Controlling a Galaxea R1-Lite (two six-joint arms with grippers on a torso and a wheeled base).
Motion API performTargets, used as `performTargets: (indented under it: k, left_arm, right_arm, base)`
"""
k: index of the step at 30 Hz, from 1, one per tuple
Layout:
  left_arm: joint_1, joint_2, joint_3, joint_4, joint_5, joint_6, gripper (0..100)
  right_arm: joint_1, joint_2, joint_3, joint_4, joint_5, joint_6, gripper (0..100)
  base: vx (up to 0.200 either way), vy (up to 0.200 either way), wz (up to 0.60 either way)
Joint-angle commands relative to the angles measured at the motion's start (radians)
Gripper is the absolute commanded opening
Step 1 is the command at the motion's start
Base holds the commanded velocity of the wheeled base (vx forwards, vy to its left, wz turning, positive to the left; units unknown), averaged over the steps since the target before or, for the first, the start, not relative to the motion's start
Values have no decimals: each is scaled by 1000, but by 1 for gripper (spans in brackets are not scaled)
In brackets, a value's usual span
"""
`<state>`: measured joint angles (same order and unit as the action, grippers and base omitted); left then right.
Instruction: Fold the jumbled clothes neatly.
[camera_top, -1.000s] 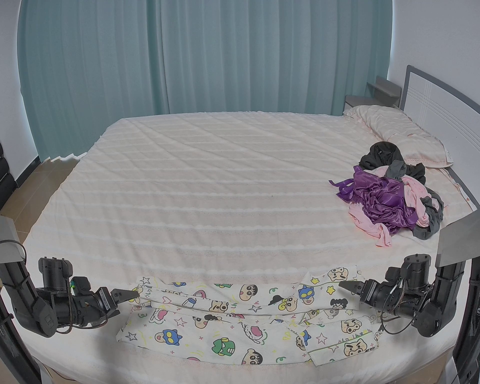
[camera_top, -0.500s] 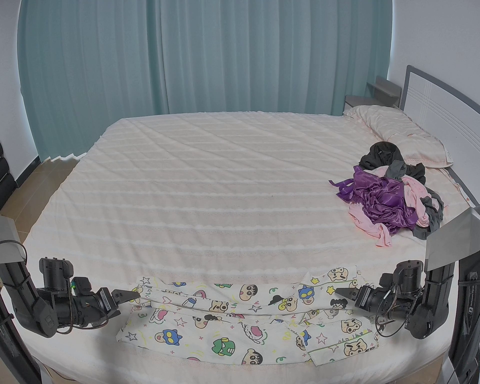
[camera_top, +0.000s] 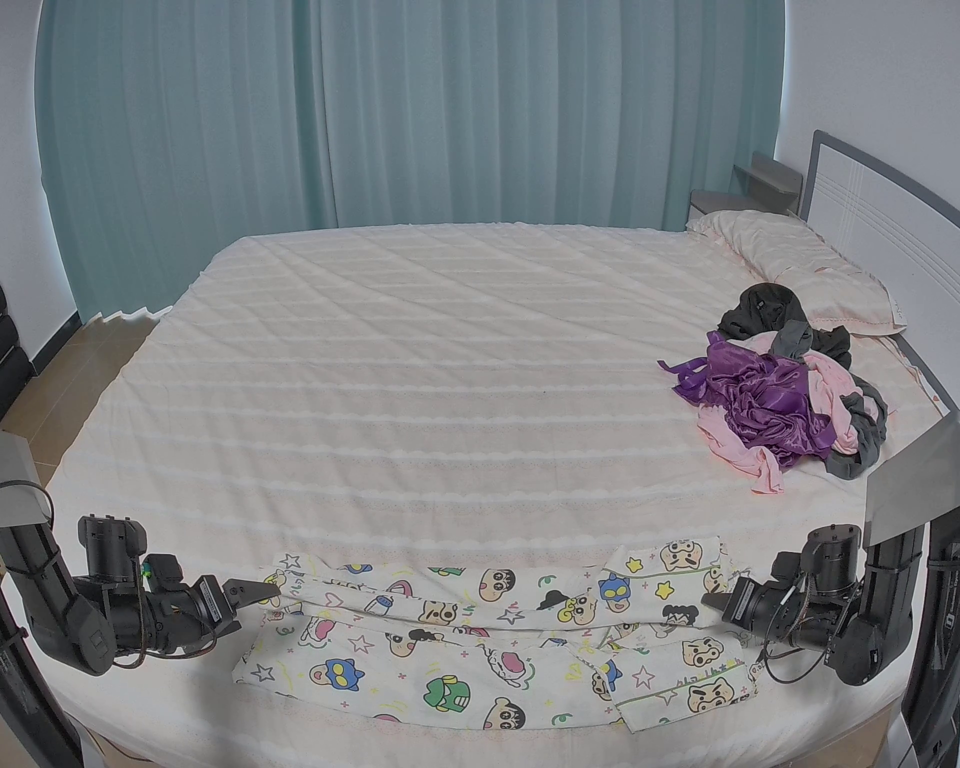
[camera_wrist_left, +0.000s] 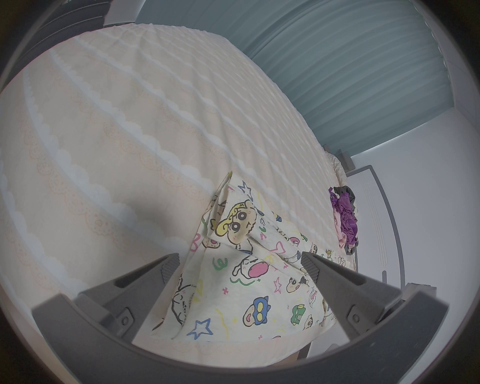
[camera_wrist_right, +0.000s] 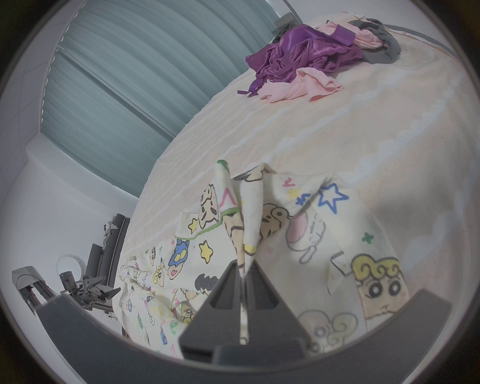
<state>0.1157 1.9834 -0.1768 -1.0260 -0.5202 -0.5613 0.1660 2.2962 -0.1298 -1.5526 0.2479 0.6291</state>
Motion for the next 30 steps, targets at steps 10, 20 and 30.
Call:
performTargets:
  k: [10, 20, 30]
  left_arm:
    - [1, -11, -3, 0, 9, -2, 100]
    - [-16, -15, -76, -49, 137, -40, 100]
    - [-120, 31, -196, -19, 239, -100, 100]
  right_arm:
    - [-28, -73, 98, -6, 4, -11, 0]
    - [-33, -58, 130, -4, 13, -26, 0]
    - [-33, -46, 130, 8, 11, -40, 100]
  base:
    - [0, 0, 0]
    - [0, 0, 0]
    - [0, 0, 0]
